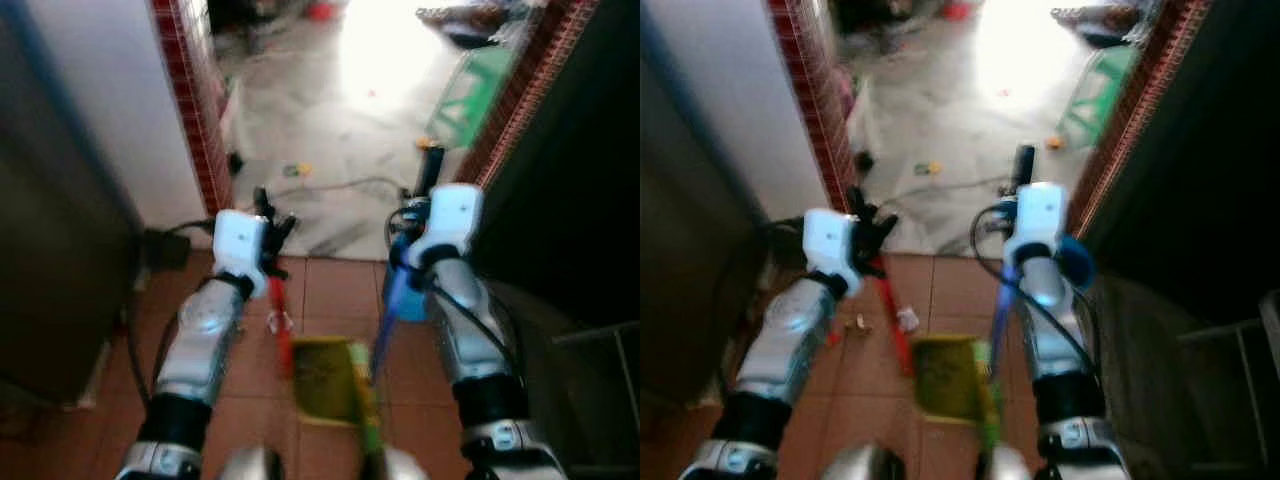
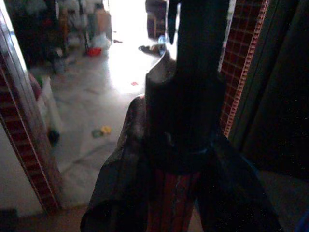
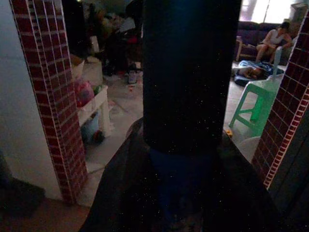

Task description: Sweep floor

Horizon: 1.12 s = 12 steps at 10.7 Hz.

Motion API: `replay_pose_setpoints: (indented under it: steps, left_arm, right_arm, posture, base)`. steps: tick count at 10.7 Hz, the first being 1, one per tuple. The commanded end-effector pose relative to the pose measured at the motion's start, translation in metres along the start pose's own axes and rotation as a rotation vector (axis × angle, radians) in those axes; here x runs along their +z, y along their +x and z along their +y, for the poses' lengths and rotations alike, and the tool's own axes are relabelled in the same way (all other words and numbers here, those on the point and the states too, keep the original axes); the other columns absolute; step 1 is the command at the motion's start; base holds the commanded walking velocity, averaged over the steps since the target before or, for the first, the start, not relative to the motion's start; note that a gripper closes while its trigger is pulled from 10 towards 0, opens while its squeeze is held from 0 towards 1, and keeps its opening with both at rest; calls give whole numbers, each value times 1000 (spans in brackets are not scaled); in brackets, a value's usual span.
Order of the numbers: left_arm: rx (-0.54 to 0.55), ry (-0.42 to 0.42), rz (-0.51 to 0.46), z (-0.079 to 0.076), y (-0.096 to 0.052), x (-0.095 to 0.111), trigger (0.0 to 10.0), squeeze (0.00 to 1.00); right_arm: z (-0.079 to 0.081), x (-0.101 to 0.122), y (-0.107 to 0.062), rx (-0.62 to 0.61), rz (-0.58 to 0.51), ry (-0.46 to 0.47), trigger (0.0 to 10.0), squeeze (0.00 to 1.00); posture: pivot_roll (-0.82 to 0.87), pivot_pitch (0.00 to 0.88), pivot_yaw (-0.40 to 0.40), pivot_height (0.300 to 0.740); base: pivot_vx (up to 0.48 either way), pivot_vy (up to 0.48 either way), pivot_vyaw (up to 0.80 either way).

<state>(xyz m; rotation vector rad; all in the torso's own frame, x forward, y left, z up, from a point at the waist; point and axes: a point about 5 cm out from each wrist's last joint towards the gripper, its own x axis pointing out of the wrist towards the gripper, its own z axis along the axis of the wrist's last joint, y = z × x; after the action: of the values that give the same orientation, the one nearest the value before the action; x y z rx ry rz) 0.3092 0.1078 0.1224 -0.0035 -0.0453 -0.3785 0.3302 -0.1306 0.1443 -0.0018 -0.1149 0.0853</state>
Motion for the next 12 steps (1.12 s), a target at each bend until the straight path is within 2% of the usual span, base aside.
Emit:
replay_pose_setpoints:
  steps: [1, 5, 7, 9, 10, 12]
  left_arm:
    - [-25, -29, -52, -10, 4, 14, 10000, 0]
    - [-53, -51, -17, -14, 2, 10, 10000, 0]
    - [-64, -39, -28, -14, 3, 15, 10000, 0]
    - [-94, -30, -102, -16, 10, 35, 10000, 0]
    - [-62, -41, -134, -9, 8, 44, 10000, 0]
    - [-30, -62, -119, -2, 5, 41, 10000, 0]
  right_arm:
    - [-5, 7, 1, -12, -34, -10, 10000, 0]
    - [-6, 8, 1, -35, -36, -10, 10000, 0]
    - [-5, 10, 2, -30, -45, -21, 10000, 0]
    - [-10, 12, 5, -64, -57, -43, 10000, 0]
    - [-17, 11, 4, -98, -56, -81, 10000, 0]
    - [-27, 9, 2, -128, -49, -84, 10000, 0]
  posture:
    - [-19, 0, -21, 740]
    - [-22, 0, 5, 740]
    - [-24, 0, 8, 740]
    - [-13, 0, 7, 740]
    - [-10, 0, 8, 740]
    - [-18, 0, 18, 740]
  base:
    - [0, 480, 0]
    - [0, 475, 0]
    - [0, 0, 0]
    - [0, 0, 0]
    - [0, 0, 0]
    - [0, 0, 0]
